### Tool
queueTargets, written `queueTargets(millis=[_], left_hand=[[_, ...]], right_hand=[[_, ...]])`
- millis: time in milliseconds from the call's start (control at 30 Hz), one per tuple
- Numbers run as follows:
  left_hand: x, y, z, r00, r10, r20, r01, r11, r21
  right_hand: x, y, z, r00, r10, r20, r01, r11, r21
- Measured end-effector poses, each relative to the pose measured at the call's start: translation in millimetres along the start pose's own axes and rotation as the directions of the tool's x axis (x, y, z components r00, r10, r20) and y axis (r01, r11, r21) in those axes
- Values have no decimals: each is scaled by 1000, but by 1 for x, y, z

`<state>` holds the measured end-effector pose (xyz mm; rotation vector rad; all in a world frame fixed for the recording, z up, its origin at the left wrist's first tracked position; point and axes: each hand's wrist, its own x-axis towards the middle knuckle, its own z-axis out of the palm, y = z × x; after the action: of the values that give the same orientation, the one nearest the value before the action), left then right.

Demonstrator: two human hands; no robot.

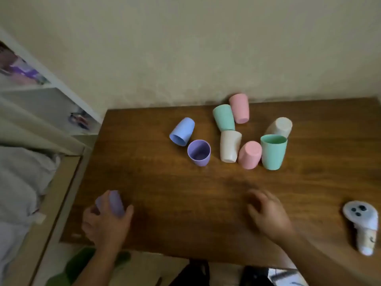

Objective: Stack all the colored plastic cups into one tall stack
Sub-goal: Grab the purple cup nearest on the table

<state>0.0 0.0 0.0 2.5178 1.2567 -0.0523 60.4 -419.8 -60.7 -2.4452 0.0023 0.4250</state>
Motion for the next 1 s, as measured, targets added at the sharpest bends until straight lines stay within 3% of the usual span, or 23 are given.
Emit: queueTargets(millis=[33,100,267,400,600,700,800,1000], left_hand=[[2,-10,6,996,-77,46,78,997,-24],[-1,-13,23,988,-69,140,86,989,-117],[-43,44,80,939,331,95,-295,915,-274],[-64,83,111,889,451,81,-415,867,-277],[-51,69,130,820,572,-1,-538,771,-341],[-38,57,123,806,579,125,-543,806,-235],[-19,39,122,754,629,190,-633,773,-49],[-14,28,137,677,726,122,-733,679,24]], right_hand=[[1,6,6,1000,-22,-14,22,1000,1],[-1,10,11,999,-46,-22,45,998,-38],[5,13,7,993,-120,-7,118,988,-99],[23,2,6,985,-170,16,170,971,-168],[33,-16,44,972,-232,-21,222,948,-227],[31,-16,65,955,-277,-109,241,935,-261],[33,-14,76,934,-317,-162,246,905,-347],[30,-10,88,928,-342,-150,247,862,-443]])
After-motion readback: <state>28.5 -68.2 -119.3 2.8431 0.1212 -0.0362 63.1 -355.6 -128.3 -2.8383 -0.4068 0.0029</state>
